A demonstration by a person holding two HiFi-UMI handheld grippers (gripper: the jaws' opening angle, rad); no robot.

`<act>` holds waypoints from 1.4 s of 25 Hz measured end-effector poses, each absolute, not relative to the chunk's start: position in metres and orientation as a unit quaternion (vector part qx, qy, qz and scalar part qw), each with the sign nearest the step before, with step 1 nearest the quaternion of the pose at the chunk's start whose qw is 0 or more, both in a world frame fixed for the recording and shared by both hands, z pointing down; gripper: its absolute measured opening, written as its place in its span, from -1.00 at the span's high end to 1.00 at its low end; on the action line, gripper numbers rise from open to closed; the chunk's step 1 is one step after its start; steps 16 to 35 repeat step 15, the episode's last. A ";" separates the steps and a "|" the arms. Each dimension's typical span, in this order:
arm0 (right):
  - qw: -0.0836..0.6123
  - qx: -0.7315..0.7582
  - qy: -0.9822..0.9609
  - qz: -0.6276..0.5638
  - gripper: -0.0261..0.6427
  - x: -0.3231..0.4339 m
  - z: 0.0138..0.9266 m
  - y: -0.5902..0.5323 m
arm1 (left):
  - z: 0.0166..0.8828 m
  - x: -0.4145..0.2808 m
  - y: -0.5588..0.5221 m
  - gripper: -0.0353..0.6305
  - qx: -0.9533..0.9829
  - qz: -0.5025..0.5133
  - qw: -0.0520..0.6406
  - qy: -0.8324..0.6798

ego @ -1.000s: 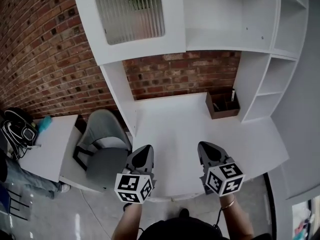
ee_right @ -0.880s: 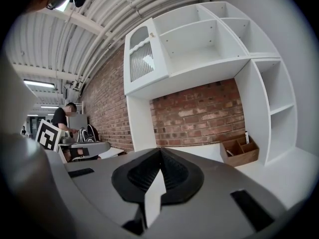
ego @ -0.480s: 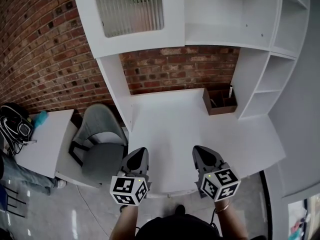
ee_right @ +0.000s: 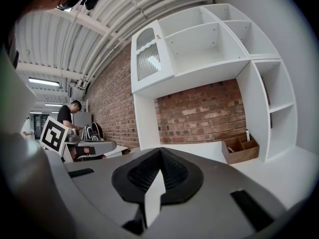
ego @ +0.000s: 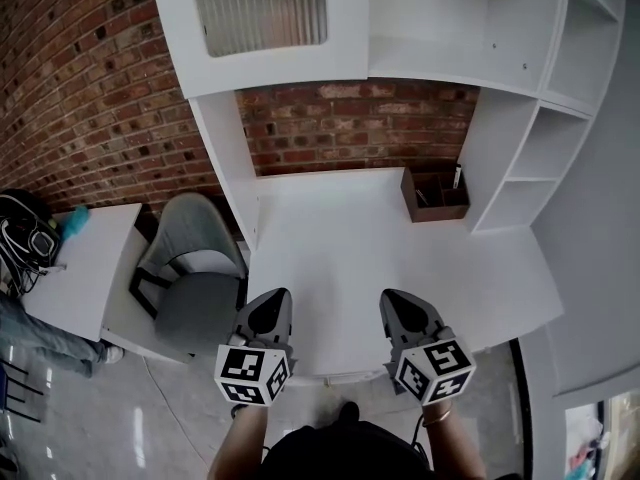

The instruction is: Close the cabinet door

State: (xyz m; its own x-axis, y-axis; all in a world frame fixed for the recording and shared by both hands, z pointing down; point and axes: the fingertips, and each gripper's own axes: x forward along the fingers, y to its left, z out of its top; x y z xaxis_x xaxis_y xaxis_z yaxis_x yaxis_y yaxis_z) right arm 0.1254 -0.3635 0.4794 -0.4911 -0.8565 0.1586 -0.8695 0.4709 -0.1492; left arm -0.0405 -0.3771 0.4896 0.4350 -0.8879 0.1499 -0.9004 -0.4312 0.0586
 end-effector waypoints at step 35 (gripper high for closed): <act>0.021 0.492 -0.865 0.100 0.92 0.136 0.481 -0.353 | 0.491 -0.031 -0.361 0.87 0.838 0.043 0.065 -0.540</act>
